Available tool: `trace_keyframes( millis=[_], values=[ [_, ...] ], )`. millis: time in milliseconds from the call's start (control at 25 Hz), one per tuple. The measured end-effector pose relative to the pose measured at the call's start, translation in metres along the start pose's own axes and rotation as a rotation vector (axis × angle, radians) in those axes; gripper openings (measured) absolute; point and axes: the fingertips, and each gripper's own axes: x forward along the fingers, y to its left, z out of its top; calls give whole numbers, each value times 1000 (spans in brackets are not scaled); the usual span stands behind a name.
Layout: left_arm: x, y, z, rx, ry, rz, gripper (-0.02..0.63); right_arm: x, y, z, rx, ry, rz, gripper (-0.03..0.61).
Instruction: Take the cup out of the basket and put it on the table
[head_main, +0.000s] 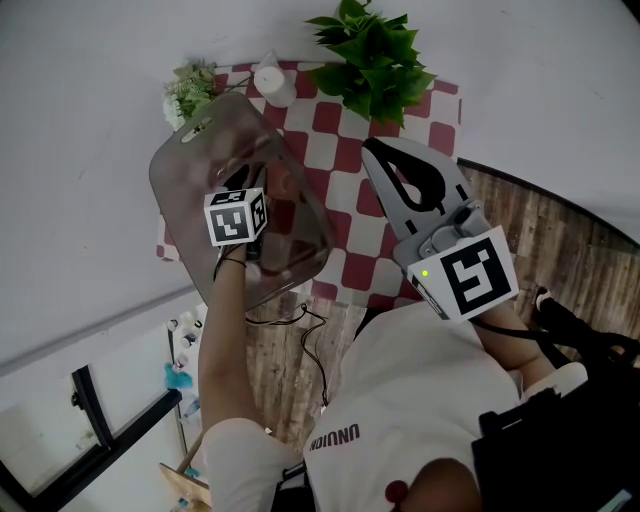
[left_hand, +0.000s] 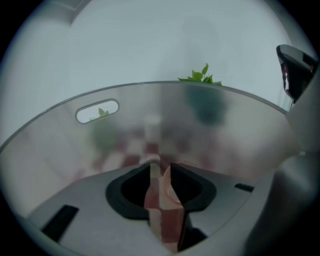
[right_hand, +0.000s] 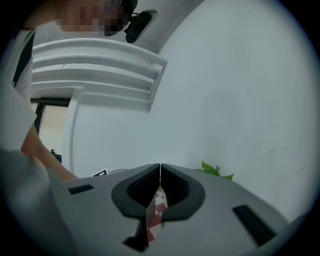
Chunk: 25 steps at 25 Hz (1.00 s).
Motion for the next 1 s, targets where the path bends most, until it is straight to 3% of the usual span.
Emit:
trace_keyframes(
  millis=[560,1000],
  values=[
    [16,-2,-23,-131,57,-68,127,1,0,-3,4,5,-5,18],
    [21,-5,-31,-153,84,-109,110,1,-2,-4,7,12,-16,18]
  ],
)
